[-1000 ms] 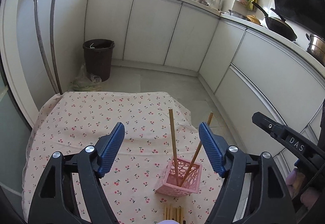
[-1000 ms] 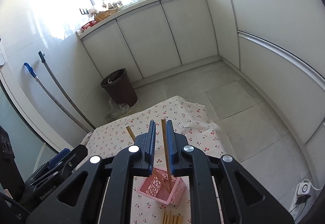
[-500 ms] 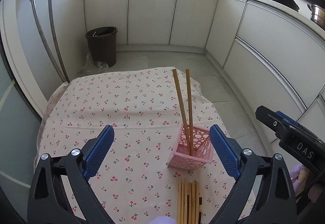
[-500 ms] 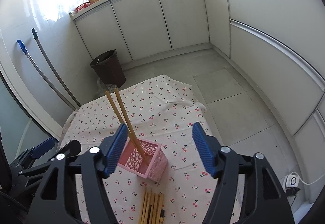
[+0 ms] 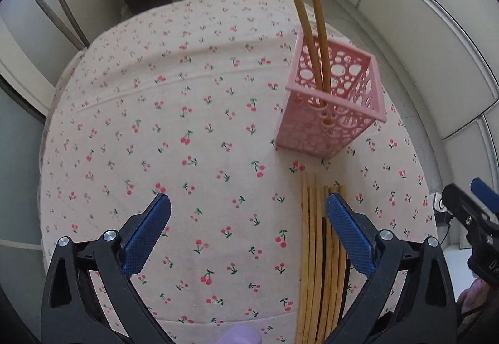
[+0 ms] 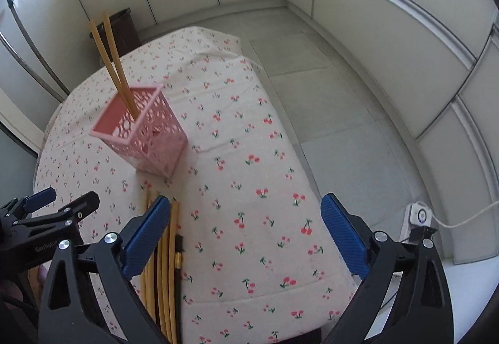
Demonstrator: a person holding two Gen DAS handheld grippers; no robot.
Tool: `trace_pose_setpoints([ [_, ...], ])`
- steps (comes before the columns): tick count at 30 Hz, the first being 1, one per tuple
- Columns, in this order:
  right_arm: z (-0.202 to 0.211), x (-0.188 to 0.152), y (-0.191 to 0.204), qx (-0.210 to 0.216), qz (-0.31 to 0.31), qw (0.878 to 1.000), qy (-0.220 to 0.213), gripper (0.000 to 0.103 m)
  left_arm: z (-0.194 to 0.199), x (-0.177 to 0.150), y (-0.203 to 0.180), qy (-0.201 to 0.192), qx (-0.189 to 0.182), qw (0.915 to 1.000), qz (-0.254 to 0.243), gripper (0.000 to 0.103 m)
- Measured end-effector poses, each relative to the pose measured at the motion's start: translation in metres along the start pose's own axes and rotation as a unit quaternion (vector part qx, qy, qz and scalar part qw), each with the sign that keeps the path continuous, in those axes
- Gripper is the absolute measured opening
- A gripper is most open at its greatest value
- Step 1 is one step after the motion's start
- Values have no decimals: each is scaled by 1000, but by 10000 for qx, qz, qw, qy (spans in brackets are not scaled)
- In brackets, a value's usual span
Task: Organize utensils
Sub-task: 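Grasp another chopstick with the left tool while the right tool grasps one too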
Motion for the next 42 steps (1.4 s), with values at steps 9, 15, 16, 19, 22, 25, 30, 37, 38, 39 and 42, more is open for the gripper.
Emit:
trace_pose_setpoints([
  [9,-17,-6,0,324,-120,9983,470,94,-50,5,10,849,-625,9902,912,92],
  [15,-25,-6,-5,584,-343,9952,707,94,-61,9,-3,833,-300,9932,760,77],
  [16,-25,-6,-6,584,-363,9951,707,94,-63,10,-4,823,-208,9937,725,74],
  [19,-24,-5,-8,547,-388,9955,664,94,-70,8,-7,867,-122,9935,726,70],
  [22,-23,-5,-8,539,-384,9956,660,94,-72,9,-9,758,-14,9948,673,68],
  [25,-24,-5,-8,534,-365,9956,684,94,-76,10,-16,747,74,9955,574,66],
  [30,-28,-4,-8,457,-399,9959,675,94,-73,0,-35,667,65,9976,183,44],
  [37,-47,-4,14,607,-384,9934,891,94,-63,-23,-16,676,-339,9970,166,5],
  [38,-51,-6,20,640,-352,9930,930,94,-59,-24,-10,647,-343,9971,210,5],
  [39,-56,-6,27,659,-297,9927,964,92,-57,-25,-2,602,-361,9973,236,5],
  [42,-71,-7,42,633,-186,9918,1094,62,-43,-23,19,447,-461,9972,383,4],
])
Point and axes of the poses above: each gripper's, at about its wrist camera, not at the fingertips, and z roughly against the way its jaws point, y to its left, x to its top, the point moved 2 cm from there along -z, roughly the way its jaws point, and after that the axes turned 2 degrees about y, right-handed, at the moved point
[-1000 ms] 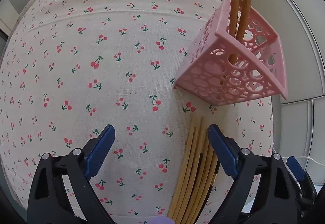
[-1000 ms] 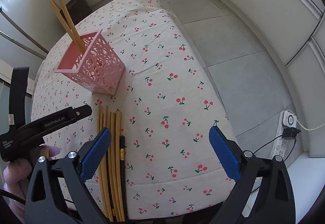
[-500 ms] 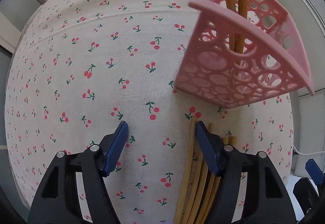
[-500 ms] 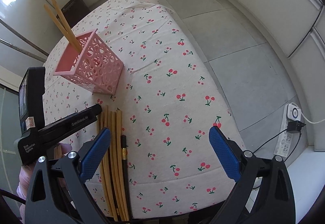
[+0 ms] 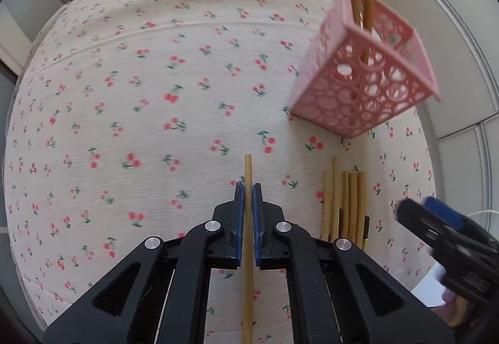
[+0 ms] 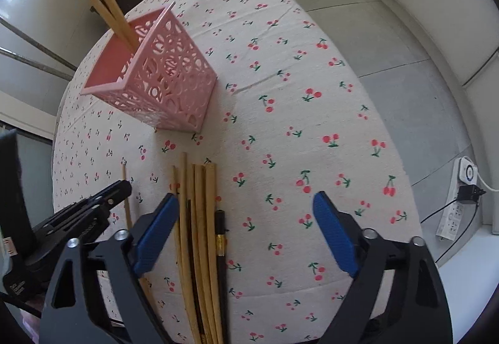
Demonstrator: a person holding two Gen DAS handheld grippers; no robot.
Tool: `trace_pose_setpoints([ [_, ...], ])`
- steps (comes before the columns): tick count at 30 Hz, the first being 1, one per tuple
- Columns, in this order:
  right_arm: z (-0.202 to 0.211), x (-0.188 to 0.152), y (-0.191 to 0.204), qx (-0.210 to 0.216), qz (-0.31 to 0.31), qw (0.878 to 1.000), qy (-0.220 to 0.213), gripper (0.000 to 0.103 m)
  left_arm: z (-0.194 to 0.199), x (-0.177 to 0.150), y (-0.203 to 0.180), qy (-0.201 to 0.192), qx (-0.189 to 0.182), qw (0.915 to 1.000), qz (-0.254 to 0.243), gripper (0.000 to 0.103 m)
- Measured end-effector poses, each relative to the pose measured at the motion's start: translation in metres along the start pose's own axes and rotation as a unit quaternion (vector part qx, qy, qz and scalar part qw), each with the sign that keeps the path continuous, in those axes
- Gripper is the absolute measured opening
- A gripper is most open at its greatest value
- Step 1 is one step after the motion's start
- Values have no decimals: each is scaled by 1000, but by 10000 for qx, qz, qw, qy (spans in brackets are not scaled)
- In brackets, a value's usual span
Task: Organize utensils
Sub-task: 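Grasp another chopstick with the left tool while the right tool grasps one too, then lift both chopsticks and carry them over the pink basket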
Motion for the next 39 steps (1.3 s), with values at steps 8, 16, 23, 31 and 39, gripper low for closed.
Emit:
trace_pose_setpoints([
  [8,-23,5,13,33,-77,9998,194,33,28,1,16,-306,-150,9994,76,5],
  [16,-31,4,34,-222,180,9995,109,21,40,3,14,-373,-87,9993,-10,5],
  [23,-36,-6,53,-401,475,9980,-66,20,37,2,12,-316,-73,9995,-34,5],
  [31,-16,-6,48,-18,411,9979,-508,8,50,2,13,-692,-532,9961,-155,5],
  [39,69,-23,39,609,669,9859,-1408,8,101,-8,27,-1437,-772,9863,-263,5],
])
Point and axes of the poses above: each gripper's, at about its wrist camera, not at the fingertips, and z roughly against the way its jaws point, y to its left, x to its top, the point moved 2 cm from there along -z, roughly the way its jaws point, and after that the axes turned 2 degrees about y, right-handed, at the moved point
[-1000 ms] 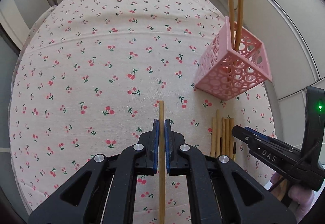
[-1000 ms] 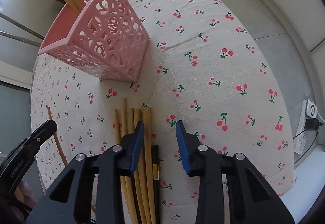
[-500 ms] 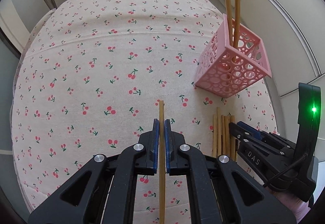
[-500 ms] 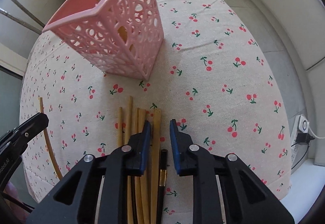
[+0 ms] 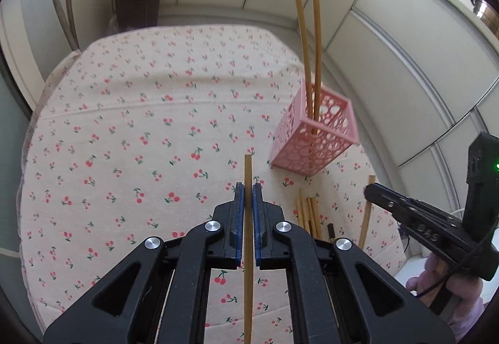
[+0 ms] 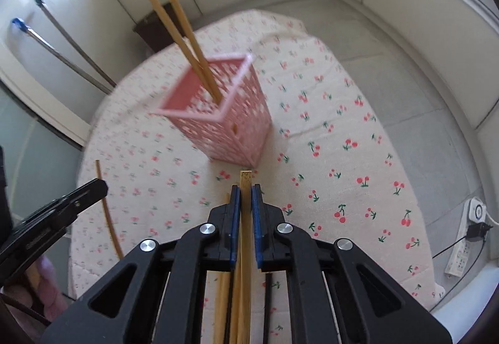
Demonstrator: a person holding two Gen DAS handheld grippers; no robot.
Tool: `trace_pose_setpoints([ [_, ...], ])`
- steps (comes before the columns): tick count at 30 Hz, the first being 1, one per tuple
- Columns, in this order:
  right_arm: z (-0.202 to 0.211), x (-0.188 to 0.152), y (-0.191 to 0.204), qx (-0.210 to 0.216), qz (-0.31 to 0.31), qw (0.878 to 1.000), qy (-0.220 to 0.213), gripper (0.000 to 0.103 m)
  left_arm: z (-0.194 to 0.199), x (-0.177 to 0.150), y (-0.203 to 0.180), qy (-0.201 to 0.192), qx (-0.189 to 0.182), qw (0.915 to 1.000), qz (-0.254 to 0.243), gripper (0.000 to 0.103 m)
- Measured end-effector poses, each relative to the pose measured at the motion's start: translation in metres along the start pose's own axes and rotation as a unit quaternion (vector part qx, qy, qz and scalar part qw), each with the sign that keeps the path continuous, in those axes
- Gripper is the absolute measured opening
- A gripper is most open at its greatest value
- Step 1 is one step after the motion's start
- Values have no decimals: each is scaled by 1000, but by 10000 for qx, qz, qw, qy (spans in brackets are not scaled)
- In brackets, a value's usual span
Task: Organize utensils
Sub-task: 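Lift both chopsticks and carry them over the pink basket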
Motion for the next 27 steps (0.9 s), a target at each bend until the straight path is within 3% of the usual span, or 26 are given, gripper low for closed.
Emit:
trace_pose_setpoints([
  [7,74,-5,17,204,619,9955,-685,8,66,-8,6,-878,69,9960,119,5],
  [15,139,9,18,541,563,9883,-1312,8,126,0,-4,-1739,112,9844,228,5],
  [20,179,42,22,693,467,9792,-1847,8,155,27,-15,-2246,79,9741,266,5],
  [27,219,96,21,764,246,9614,-2633,8,170,70,-44,-2505,-94,9680,69,5],
])
Point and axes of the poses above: each gripper's, at about its wrist camera, not at the fingertips, and z roughly against the way its jaws point, y to its left, x to its top, the point moved 2 cm from there along -z, roughly the way its jaws point, and after that the axes turned 2 degrees about y, right-handed, at the moved point
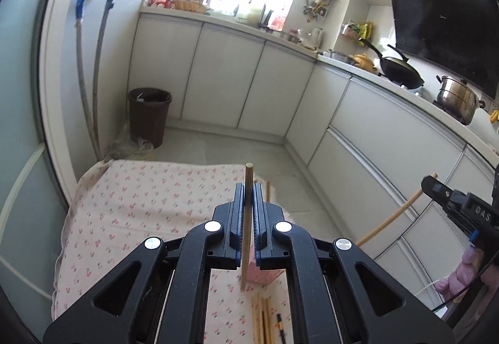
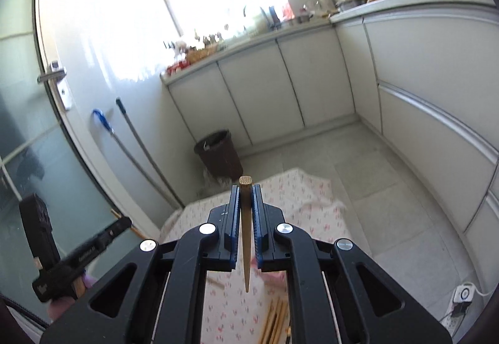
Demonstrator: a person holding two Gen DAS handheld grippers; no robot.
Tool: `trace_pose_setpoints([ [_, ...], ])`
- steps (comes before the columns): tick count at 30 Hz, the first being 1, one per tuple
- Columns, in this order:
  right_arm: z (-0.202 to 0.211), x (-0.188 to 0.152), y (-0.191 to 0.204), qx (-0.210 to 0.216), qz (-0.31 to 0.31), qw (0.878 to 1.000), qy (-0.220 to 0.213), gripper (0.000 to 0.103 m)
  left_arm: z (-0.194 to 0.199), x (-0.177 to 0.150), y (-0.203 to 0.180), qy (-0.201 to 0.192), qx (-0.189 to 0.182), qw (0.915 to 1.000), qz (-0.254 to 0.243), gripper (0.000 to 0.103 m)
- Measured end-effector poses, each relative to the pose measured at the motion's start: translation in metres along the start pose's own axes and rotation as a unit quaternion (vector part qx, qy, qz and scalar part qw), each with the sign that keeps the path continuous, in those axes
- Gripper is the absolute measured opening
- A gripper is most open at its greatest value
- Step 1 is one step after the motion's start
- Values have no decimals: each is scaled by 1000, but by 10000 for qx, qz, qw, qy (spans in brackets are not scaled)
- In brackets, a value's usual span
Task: Organize utensils
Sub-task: 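Lift both chopsticks and carry them over the pink basket, then open both tools to drop the chopsticks into the pink basket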
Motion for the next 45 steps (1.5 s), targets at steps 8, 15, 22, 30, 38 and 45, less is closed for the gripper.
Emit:
trace_pose_setpoints([
  [8,-22,26,-18,-79,-142,9996,-209,8,-22,22,-37,-135,-359,9991,-179,5],
  [15,-55,29,-32,-132,-296,9995,16,8,-61,20,-45,45,-349,9993,-159,5],
  [22,-81,26,-39,-245,-356,9988,232,8,-103,6,-36,488,-302,9984,-10,22],
  [30,-92,20,-38,-380,-309,9982,346,8,-96,11,-21,411,-159,9988,227,36],
  [38,-118,2,-45,-584,-276,9965,538,8,-105,6,-17,637,-110,9976,242,43],
  [45,-132,-14,-34,-567,-3,9957,728,12,-114,-7,-23,800,35,9968,23,51],
])
Point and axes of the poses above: each gripper's, at about its wrist camera, not at the fingertips, and z roughly against the way its jaws point, y to its left, x to its top, the point moved 2 cm from there along -z, roughly the way its jaws point, and after that the axes turned 2 degrees about y, right-handed, at the moved point
